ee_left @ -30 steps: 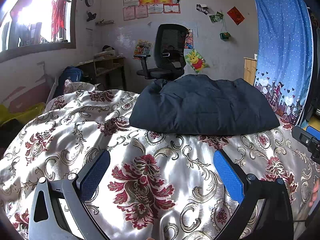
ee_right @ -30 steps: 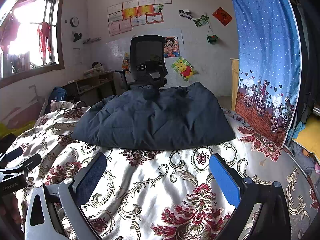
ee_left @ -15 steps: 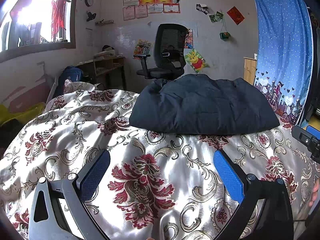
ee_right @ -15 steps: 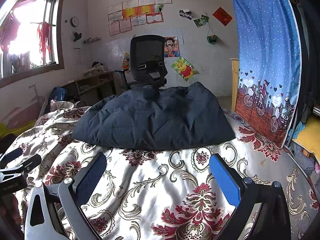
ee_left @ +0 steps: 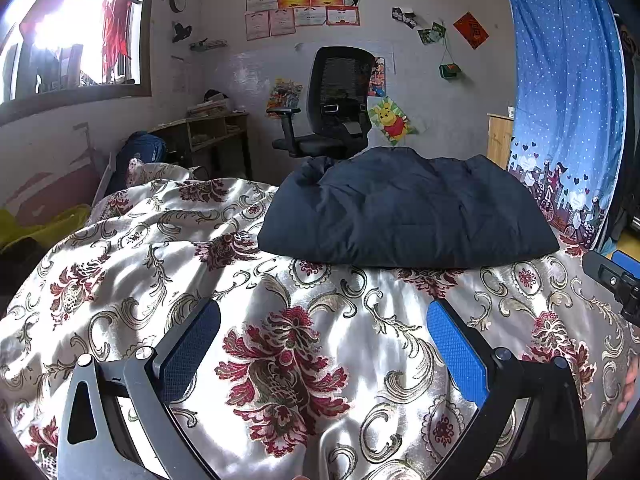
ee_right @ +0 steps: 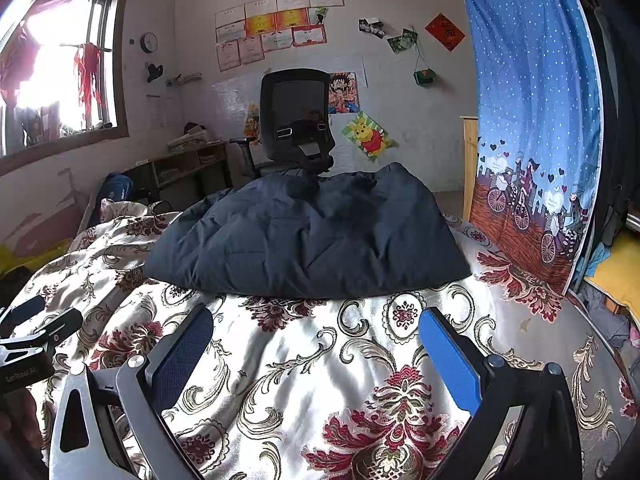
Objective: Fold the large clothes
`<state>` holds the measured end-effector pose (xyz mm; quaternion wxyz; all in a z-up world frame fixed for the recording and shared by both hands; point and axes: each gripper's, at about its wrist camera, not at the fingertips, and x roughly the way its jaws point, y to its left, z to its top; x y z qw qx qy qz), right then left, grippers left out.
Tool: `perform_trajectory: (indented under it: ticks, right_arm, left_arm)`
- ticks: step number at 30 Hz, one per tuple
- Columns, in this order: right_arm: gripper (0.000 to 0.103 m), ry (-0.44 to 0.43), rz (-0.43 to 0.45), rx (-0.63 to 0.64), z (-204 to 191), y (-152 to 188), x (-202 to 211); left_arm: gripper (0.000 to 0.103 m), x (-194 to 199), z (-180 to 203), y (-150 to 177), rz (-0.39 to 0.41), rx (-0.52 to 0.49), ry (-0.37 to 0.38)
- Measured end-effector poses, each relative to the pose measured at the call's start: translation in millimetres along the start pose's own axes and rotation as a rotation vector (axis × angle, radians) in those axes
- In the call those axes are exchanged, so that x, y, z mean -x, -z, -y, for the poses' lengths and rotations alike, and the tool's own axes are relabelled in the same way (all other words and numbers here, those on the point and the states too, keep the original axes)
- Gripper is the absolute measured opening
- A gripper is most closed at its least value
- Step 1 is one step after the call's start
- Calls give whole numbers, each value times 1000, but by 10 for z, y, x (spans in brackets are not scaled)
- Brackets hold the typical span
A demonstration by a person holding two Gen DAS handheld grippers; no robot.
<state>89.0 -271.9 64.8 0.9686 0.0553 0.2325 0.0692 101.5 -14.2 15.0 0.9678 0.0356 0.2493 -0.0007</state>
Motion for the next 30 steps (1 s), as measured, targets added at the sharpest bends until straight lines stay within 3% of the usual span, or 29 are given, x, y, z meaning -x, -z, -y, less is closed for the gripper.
perform_trajectory:
  ticks: [11,30]
  right_arm:
    - [103,0,-1,-1,7,-4,1]
    - [103,0,-1,3,0,-6,1]
  left_arm:
    - [101,-91,-9,63,-57,-13,0]
    - [101,-95,-94,79,-69,-6,5]
